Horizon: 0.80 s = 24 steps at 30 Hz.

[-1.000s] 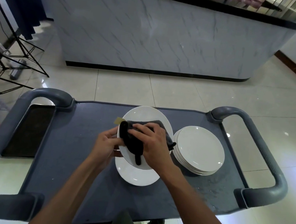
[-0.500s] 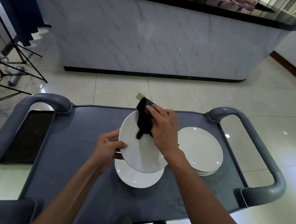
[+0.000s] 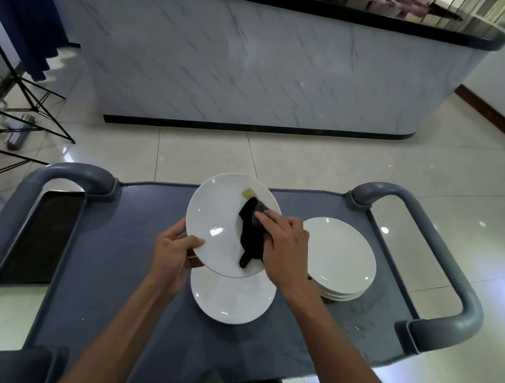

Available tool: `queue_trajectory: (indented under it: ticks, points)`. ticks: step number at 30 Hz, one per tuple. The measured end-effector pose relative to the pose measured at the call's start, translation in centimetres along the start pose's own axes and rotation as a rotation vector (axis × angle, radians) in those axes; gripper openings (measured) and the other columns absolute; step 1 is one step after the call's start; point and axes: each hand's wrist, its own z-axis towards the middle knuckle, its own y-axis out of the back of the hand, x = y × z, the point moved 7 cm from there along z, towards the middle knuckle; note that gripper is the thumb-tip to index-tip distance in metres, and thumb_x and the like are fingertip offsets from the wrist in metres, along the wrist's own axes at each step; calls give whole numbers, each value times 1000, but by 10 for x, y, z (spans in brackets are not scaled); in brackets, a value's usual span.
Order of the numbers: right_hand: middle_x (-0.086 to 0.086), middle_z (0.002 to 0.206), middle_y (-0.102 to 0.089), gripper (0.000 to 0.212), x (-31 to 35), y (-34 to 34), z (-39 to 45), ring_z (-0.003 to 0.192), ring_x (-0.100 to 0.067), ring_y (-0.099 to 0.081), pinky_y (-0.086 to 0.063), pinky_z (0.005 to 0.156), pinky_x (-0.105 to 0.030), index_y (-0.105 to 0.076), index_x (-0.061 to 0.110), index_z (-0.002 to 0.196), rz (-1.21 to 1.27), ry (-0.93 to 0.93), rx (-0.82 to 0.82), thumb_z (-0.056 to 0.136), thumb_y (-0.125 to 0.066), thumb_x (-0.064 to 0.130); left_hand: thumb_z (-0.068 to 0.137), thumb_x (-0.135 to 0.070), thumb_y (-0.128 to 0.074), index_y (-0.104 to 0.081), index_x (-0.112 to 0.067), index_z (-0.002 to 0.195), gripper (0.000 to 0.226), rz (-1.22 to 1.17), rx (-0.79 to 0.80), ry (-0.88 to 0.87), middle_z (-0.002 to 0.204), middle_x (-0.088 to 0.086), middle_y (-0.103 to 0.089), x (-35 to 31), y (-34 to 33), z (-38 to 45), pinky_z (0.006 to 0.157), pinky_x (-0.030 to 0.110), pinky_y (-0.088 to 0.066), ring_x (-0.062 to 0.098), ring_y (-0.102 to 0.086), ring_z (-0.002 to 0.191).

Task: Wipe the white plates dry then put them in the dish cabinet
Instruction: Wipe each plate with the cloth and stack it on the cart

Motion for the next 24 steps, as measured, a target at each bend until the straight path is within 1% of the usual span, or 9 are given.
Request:
queue_trajectory:
  ticks: [4, 10, 14, 16, 18, 20, 24]
  points:
    - [9, 137, -62, 45, 18, -12, -19, 108, -29, -54, -44, 89, -48, -65, 27, 133, 47, 60, 28, 94, -60, 6, 83, 13, -51, -74, -24, 107, 49, 2, -3, -15, 89, 7, -74, -1, -3, 3, 57, 37, -57, 24, -67, 69]
    - [9, 140, -59, 46, 47, -25, -34, 107, -24, -53, -44, 91, -42, -60, 28, 137, 104, 178, 36, 93, -62, 12, 86, 12, -50, -71, -17, 115, 46, 49, 26, -37, 96, 12, -74, -6, -1, 4, 59, 39, -58, 29, -71, 76]
    - [6, 140, -60, 47, 47, -24, -33, 106, -26, -55, -47, 88, -44, -61, 26, 136, 104, 218, 23, 91, -63, 13, 85, 13, -50, -70, -14, 119, 48, 63, 24, -31, 98, 16, -74, -6, 4, 6, 61, 41, -58, 32, -70, 78]
    - [5, 139, -61, 47, 40, -21, -30, 106, -28, -56, -48, 85, -45, -62, 25, 135, 91, 184, -12, 90, -65, 10, 84, 14, -49, -72, -17, 115, 49, 61, 4, -29, 94, 13, -74, -5, 6, 7, 60, 40, -58, 31, -69, 75]
    - [6, 138, -61, 48, 29, -17, -23, 107, -29, -55, -47, 85, -47, -63, 26, 134, 74, 109, -38, 91, -65, 5, 82, 14, -50, -74, -24, 108, 52, 59, -15, -27, 90, 8, -75, -4, 9, 8, 59, 40, -58, 27, -69, 71]
    - [8, 137, -61, 49, 17, -12, -14, 107, -29, -54, -46, 85, -49, -64, 26, 134, 54, 41, -63, 90, -63, 3, 82, 14, -51, -75, -26, 105, 52, 68, -10, -23, 88, 7, -75, -4, 10, 8, 57, 39, -58, 25, -68, 68]
    - [7, 135, -63, 48, -1, 1, 2, 104, -31, -55, -45, 82, -49, -66, 24, 132, 15, -28, -108, 90, -63, 2, 81, 15, -52, -73, -18, 114, 51, 103, 47, 4, 89, 9, -75, -2, 7, 7, 58, 39, -57, 24, -67, 68]
